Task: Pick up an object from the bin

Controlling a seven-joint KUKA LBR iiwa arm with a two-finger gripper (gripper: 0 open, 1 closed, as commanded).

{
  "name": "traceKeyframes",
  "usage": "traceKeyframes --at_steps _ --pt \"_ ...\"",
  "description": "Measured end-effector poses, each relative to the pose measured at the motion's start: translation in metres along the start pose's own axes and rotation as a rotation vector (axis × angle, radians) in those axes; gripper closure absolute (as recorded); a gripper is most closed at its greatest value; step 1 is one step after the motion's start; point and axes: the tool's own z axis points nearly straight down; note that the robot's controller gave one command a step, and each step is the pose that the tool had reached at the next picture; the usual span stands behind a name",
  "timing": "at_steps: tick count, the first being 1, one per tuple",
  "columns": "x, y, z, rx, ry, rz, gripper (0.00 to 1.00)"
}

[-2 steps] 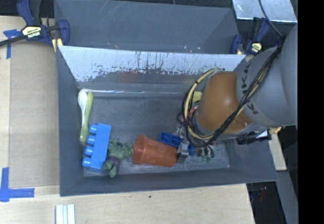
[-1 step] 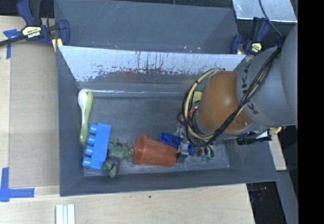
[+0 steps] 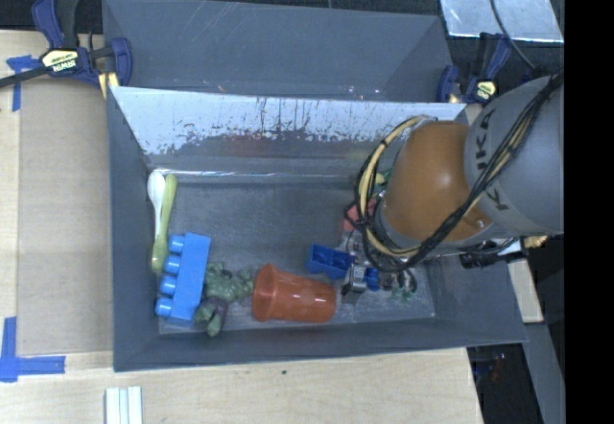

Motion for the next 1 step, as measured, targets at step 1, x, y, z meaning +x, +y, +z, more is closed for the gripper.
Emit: traceKeyframes --at_steps 1 --pt "-0.0027 0.0002 -0.0344 -0.002 -0.009 0.0 1.0"
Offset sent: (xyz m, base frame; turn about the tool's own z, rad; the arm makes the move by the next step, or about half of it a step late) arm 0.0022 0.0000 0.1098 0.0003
